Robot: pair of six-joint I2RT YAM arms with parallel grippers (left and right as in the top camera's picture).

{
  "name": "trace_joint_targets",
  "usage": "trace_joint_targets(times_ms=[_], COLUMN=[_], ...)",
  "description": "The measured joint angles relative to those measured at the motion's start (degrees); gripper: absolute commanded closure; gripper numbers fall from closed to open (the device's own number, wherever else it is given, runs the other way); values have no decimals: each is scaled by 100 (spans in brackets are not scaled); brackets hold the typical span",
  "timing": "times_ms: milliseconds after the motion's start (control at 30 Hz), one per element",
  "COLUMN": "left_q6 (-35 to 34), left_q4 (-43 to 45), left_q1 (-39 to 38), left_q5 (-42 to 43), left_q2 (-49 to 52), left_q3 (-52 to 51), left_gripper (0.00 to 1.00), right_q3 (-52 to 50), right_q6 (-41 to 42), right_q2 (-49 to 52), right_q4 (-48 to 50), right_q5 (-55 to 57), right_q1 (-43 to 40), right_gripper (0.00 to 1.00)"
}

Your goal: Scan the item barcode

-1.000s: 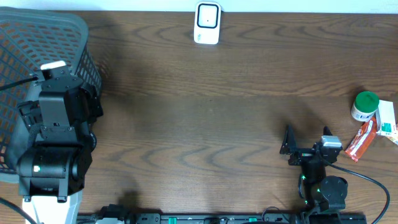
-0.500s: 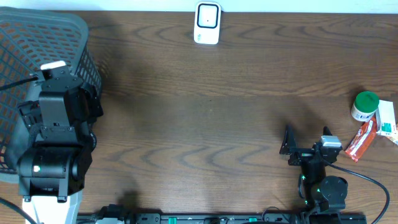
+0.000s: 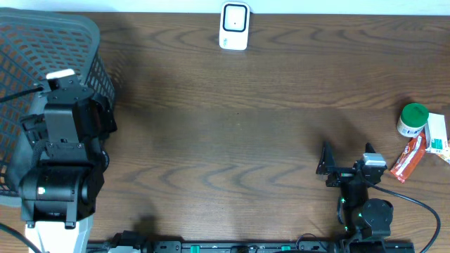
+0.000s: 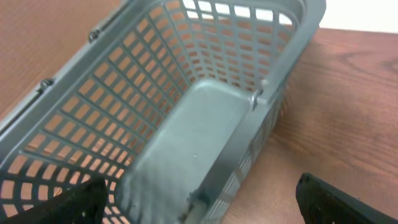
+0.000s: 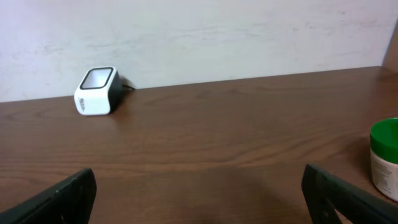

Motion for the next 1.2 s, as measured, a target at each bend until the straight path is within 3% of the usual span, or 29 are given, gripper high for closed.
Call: trace_joint_targets(times_ms=[200, 433, 700, 1000, 1200], left_q6=[0, -70, -282, -304, -306], left_q4=[83, 1200, 2520, 4848, 5257], left_q1=[0, -4, -4, -4, -4], left_q5=[1137, 2883, 3287, 3381, 3329], left_q2=[-514, -2365, -4203, -4747, -5254], left_q3=[-173, -1078, -3285, -5794, -6723], left_gripper=[4, 4, 4, 4, 4], right_q3=[0, 0, 0, 0, 0], right_q6=[0, 0, 0, 0, 0], right_q2=[0, 0, -13, -13, -13], right_q4=[-4, -4, -7, -9, -7], right_q5=[-13, -20, -20, -24, -22], right_q1=[0, 0, 0, 0, 0], right_gripper=[1, 1, 1, 1, 1])
